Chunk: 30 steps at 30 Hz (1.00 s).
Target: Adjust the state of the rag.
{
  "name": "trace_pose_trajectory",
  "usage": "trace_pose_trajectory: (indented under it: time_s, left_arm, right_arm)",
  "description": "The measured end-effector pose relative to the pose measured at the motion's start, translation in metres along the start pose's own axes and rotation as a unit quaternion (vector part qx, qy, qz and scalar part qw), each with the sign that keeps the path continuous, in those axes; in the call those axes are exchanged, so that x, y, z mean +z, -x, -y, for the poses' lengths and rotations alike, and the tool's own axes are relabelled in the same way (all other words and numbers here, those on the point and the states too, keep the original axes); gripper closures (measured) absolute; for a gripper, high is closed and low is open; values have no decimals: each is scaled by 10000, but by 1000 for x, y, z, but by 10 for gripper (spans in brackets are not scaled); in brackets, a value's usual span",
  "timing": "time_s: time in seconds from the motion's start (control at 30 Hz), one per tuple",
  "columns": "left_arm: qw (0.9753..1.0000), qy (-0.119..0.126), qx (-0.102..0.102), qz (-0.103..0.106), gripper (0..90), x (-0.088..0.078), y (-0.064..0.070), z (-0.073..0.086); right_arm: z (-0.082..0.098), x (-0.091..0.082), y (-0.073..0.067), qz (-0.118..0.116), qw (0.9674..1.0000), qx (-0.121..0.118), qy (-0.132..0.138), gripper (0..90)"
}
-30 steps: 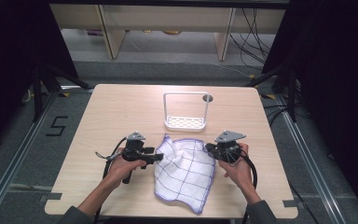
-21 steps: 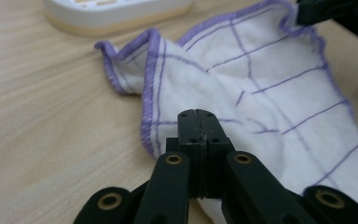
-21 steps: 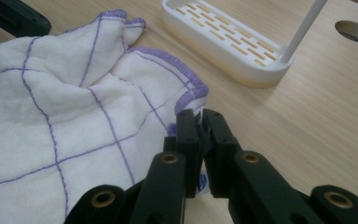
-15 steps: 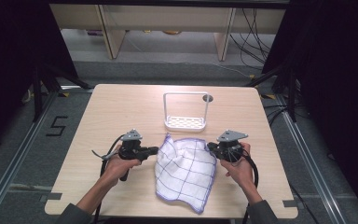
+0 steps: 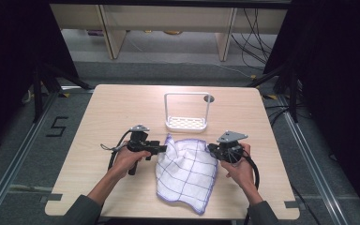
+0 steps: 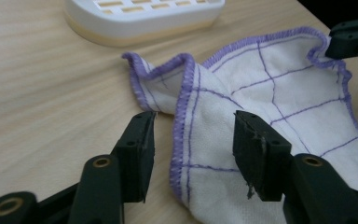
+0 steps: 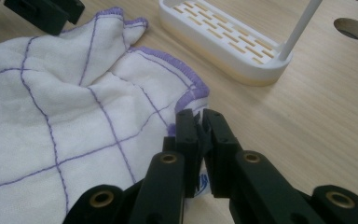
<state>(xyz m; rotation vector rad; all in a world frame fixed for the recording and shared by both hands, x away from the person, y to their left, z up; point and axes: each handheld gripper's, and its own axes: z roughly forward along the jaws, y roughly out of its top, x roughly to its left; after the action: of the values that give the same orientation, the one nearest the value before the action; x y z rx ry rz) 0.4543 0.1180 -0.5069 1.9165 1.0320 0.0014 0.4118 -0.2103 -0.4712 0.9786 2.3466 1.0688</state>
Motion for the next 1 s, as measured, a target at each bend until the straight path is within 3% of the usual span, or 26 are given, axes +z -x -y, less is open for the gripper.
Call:
trace_pose_trajectory:
  time_s: [0.07, 0.13, 0.23, 0.33, 0.47, 0.53, 0.63, 0.77, 0.87, 0.9, 0.93, 0.97, 1.0]
  left_arm:
    - [9997, -225, 76, -73, 472, 8, 3, 2]
    - [9993, -327, 202, -39, 543, 12, 4, 5]
    - [9993, -221, 279, 66, 759, 10, 8, 6]
    - [9989, -150, 448, 10, 824, 2, 11, 3]
    - [9983, 21, 567, -89, 834, -19, 12, 2]
    - [9981, 85, 596, -112, 834, -35, 11, 3]
    - [9975, 270, 641, -143, 833, -65, 13, 11]
    - [9979, 335, 491, -253, 825, -87, 9, 22]
    - [9981, 377, 382, -310, 815, -82, 6, 24]
    - [9984, 367, 329, -269, 810, -78, 6, 23]
    - [9987, 347, 293, -242, 798, -73, 6, 22]
    - [9987, 314, 293, -267, 783, -68, 7, 22]
    - [9989, 256, 294, -269, 745, -64, 6, 21]
  right_arm:
    - [0, 0, 0, -3, 10000, -27, -36, 853]
    - [0, 1, 0, -7, 10000, -27, -5, 852]
    - [0, 1, 0, -19, 10000, -64, -46, 852]
    - [0, -1, 0, 15, 10000, -42, -39, 852]
    - [0, -3, 2, 40, 10000, 24, 47, 859]
    - [0, -5, 2, 37, 9998, 156, 76, 864]
    - [-1, -11, 6, 35, 9998, 136, 130, 869]
    - [-7, -17, 13, 111, 9995, 97, 292, 873]
    - [-9, -4, 19, 98, 9992, 278, 260, 874]
    - [-9, 1, 22, 164, 9997, 139, 149, 874]
    - [-9, 9, 23, 252, 9995, 171, 85, 869]
    - [-8, 17, 27, 267, 9996, 126, 19, 840]
    - [-7, 23, 30, 365, 9990, 245, -19, 760]
